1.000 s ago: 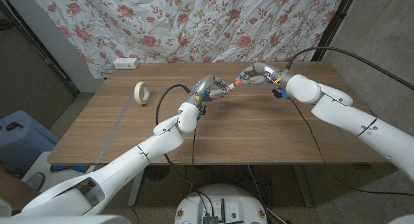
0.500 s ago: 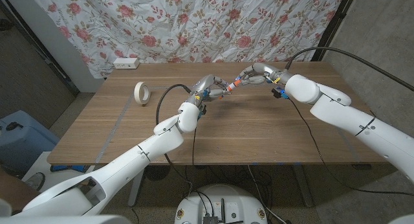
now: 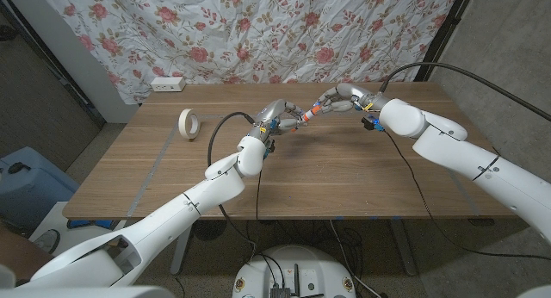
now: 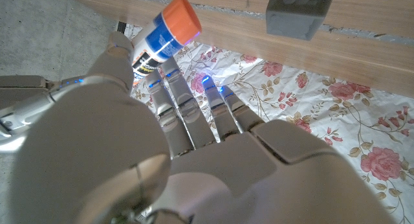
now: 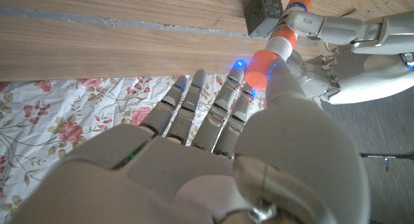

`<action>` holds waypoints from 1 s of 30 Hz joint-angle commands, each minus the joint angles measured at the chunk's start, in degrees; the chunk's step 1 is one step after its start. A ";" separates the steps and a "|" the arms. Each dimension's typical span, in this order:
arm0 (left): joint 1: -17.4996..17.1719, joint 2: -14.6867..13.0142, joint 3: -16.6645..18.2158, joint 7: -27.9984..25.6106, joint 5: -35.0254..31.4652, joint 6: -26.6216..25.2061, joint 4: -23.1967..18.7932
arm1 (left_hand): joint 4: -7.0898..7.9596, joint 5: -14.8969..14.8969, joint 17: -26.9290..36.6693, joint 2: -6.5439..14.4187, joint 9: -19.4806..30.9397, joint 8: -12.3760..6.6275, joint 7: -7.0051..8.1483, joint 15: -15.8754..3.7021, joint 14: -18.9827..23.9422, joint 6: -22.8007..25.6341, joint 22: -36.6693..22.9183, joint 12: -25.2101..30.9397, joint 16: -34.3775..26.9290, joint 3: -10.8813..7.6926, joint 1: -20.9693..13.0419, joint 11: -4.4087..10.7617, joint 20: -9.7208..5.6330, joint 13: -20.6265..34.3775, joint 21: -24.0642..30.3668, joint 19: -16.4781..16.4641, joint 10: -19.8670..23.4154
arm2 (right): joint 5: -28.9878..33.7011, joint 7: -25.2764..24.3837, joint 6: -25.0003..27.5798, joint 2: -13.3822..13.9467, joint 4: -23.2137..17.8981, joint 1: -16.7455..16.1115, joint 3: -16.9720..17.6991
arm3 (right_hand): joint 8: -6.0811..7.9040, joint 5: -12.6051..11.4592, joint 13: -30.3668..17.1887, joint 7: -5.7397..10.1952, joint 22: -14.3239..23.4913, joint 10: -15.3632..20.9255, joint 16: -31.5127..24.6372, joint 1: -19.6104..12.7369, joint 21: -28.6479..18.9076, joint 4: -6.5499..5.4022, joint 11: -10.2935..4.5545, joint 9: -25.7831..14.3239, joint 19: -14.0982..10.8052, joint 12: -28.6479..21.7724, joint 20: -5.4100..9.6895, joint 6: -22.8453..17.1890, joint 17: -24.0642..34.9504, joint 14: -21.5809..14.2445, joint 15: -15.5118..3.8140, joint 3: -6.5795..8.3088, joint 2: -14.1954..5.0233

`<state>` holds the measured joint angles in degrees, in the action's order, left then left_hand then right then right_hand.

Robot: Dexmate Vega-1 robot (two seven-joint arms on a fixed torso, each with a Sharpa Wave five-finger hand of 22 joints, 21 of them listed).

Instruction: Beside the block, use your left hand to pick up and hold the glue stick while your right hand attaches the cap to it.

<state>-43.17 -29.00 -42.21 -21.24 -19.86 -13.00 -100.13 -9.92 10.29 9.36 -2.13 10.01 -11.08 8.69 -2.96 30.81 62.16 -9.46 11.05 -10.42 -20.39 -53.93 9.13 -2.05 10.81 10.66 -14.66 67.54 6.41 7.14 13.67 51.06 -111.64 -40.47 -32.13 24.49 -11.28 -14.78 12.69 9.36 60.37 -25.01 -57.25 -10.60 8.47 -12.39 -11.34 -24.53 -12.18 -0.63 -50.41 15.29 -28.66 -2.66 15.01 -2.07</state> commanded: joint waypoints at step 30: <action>-0.60 -0.04 0.14 -0.64 -0.19 -0.04 -0.62 | 0.25 0.33 0.12 5.02 1.07 -0.46 -2.30 -6.45 0.37 5.99 -0.17 0.20 0.14 -0.29 2.57 3.59 -0.07 0.31 0.09 0.43 3.65 | 0.30 -0.29 1.07 -0.25 -1.37 -0.32 -0.23 | 0.00 0.25 -0.19 0.09 0.12 -0.25 -0.41 0.18 -0.07 0.06 -0.27 -0.36 0.02 0.07 -0.77 -0.77 0.02 0.47 -6.83 -0.62 -0.28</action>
<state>-43.50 -29.05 -42.09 -21.65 -19.89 -12.92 -100.45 -9.92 10.40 9.36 -2.13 10.01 -11.08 8.69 -2.96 30.81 62.17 -9.45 11.01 -10.42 -20.40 -53.92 9.13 -2.05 10.78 10.66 -14.66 67.54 6.58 6.91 14.35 50.85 -112.68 -40.62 -32.22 24.05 -11.25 -14.77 13.03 9.36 60.16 -25.25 -57.23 -10.60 8.46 -12.60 -11.65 -24.34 -12.19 -1.24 -50.75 15.16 -28.43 -2.89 14.54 -2.04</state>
